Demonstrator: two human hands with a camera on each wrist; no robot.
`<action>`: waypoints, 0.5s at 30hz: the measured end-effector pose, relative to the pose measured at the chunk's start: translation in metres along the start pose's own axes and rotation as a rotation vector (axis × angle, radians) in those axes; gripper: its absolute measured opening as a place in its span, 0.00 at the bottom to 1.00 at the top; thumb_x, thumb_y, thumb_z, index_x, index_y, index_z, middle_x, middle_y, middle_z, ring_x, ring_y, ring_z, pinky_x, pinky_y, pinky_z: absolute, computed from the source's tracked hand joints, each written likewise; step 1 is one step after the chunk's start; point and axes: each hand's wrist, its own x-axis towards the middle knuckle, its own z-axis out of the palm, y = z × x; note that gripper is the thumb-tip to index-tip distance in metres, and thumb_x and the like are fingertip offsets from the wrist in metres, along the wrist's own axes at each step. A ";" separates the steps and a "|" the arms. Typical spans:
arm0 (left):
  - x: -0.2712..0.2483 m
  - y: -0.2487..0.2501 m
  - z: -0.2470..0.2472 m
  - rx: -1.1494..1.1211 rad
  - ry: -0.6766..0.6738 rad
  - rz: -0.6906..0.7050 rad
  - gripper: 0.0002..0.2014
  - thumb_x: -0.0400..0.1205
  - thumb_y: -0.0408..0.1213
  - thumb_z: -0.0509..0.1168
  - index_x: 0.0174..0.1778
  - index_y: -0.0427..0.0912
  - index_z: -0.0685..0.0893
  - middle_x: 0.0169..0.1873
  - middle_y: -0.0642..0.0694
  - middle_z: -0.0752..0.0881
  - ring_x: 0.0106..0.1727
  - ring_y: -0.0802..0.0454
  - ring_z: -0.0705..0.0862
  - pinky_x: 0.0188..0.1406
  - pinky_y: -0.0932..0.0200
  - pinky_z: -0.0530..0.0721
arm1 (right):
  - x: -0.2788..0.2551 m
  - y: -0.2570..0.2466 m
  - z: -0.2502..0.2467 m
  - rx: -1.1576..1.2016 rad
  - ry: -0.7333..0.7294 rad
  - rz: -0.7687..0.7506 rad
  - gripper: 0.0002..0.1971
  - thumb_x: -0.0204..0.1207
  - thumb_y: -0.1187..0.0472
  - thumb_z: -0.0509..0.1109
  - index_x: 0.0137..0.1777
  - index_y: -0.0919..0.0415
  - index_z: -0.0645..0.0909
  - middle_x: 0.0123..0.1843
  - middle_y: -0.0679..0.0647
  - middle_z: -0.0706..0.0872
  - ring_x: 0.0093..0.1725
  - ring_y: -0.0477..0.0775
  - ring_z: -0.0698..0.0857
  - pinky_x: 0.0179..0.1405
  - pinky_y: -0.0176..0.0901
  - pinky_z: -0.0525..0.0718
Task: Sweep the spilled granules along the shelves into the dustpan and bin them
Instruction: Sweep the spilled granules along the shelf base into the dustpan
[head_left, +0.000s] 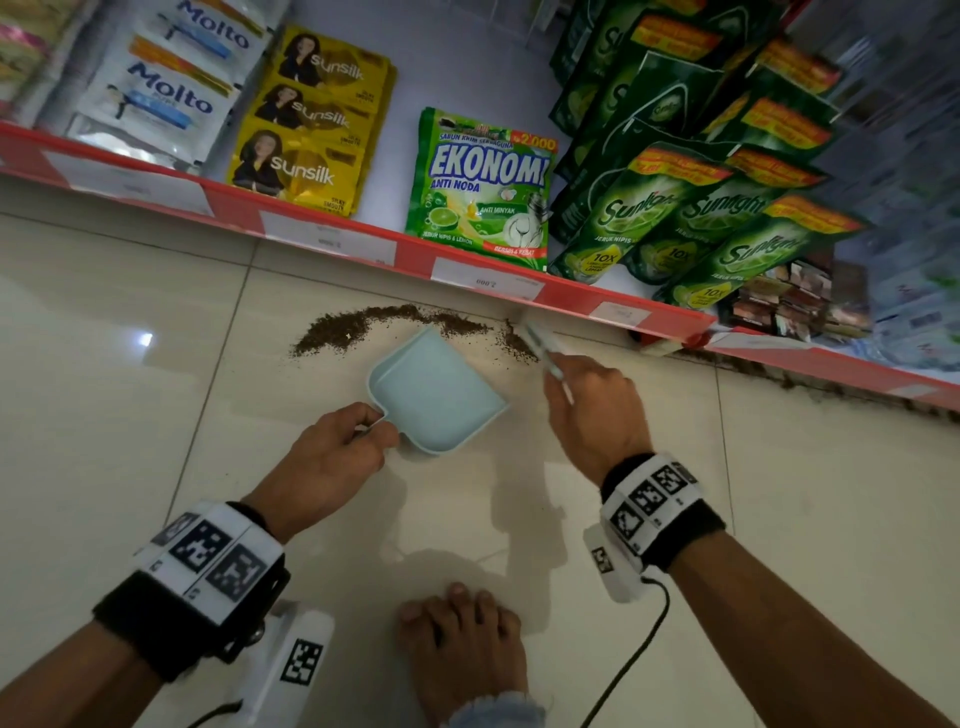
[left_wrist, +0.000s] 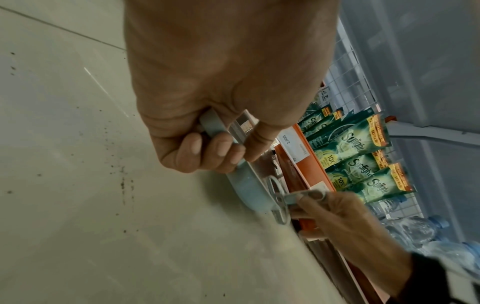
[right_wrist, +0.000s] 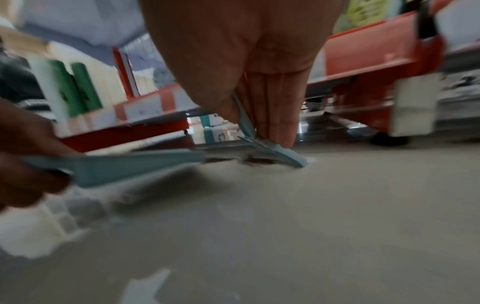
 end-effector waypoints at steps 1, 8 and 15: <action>-0.001 -0.001 0.000 0.002 0.000 -0.003 0.11 0.80 0.51 0.67 0.38 0.49 0.83 0.19 0.58 0.78 0.19 0.62 0.72 0.27 0.55 0.68 | 0.000 -0.011 -0.001 0.044 0.009 -0.034 0.13 0.84 0.60 0.63 0.62 0.63 0.84 0.48 0.62 0.90 0.35 0.66 0.86 0.36 0.47 0.79; -0.010 -0.006 -0.007 0.016 0.031 -0.027 0.09 0.83 0.46 0.67 0.41 0.46 0.83 0.18 0.59 0.78 0.22 0.59 0.72 0.28 0.56 0.68 | 0.017 -0.022 -0.025 -0.054 0.112 -0.038 0.10 0.84 0.61 0.64 0.48 0.64 0.85 0.30 0.56 0.81 0.25 0.61 0.76 0.25 0.39 0.65; -0.017 -0.003 -0.018 -0.023 0.069 -0.037 0.09 0.83 0.45 0.67 0.40 0.45 0.83 0.19 0.58 0.79 0.23 0.57 0.74 0.28 0.57 0.70 | 0.035 -0.014 -0.012 -0.212 -0.088 0.042 0.11 0.86 0.60 0.58 0.56 0.64 0.81 0.45 0.63 0.89 0.43 0.66 0.88 0.43 0.51 0.85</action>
